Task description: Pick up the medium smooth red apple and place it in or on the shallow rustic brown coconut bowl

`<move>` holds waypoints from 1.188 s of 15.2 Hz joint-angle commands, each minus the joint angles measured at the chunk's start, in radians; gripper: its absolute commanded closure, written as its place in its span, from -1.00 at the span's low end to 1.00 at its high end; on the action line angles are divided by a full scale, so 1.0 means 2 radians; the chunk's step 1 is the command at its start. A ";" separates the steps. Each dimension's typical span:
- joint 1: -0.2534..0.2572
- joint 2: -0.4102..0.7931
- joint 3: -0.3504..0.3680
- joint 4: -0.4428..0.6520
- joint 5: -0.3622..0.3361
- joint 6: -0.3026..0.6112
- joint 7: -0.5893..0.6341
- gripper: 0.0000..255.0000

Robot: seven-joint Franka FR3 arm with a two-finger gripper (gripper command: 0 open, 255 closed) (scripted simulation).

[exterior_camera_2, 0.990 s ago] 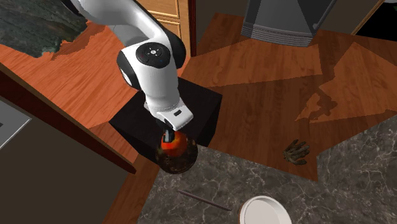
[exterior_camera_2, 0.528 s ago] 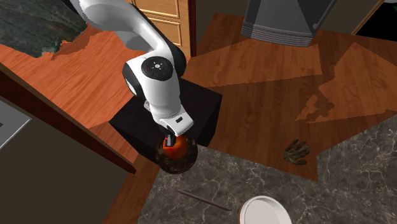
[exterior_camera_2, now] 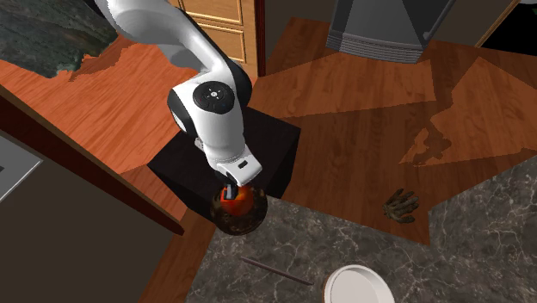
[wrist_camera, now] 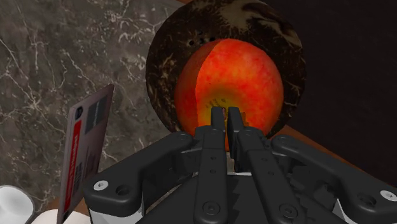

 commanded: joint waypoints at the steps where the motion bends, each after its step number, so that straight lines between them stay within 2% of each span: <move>1: 0.000 0.000 0.000 0.000 0.000 0.000 0.000 -1.00; 6: 0.000 0.000 0.000 0.000 0.000 0.000 0.000 -1.00; 10: 0.009 -0.038 0.036 0.042 0.034 -0.079 -0.006 -1.00; 18: 0.009 -0.038 0.036 0.042 0.035 -0.079 -0.006 -1.00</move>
